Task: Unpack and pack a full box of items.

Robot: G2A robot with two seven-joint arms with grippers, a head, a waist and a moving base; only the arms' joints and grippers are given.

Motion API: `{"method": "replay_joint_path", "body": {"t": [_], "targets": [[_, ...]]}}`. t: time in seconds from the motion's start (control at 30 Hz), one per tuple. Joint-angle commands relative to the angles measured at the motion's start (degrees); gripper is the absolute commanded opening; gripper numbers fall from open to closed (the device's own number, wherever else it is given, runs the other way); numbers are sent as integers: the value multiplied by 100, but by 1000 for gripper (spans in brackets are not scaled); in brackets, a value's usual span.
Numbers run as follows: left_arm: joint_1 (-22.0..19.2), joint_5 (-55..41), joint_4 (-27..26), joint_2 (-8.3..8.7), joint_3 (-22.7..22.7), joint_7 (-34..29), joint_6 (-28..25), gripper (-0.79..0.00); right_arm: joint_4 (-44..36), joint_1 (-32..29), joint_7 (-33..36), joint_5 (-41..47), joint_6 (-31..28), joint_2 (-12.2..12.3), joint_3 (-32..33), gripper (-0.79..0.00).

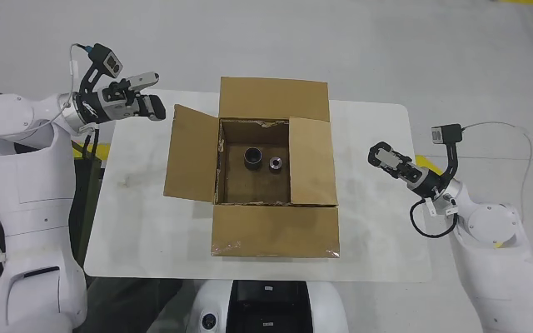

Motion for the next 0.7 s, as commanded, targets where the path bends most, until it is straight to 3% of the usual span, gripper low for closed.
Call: {"method": "replay_joint_path", "body": {"t": [0.0, 0.27, 0.47, 0.67], "targets": [[4, 79, 68, 31, -26, 22, -9, 0, 0, 0, 0, 0, 0, 0, 0, 0], [-100, 448, 557, 75, 379, 52, -121, 0, 0, 0, 0, 0, 0, 0, 0, 0], [-375, 242, 1053, -10, 989, -39, -487, 0, 0, 0, 0, 0, 0, 0, 0, 0], [-629, -44, 1125, -118, 1535, -60, -742, 0, 0, 0, 0, 0, 0, 0, 0, 0]]}}
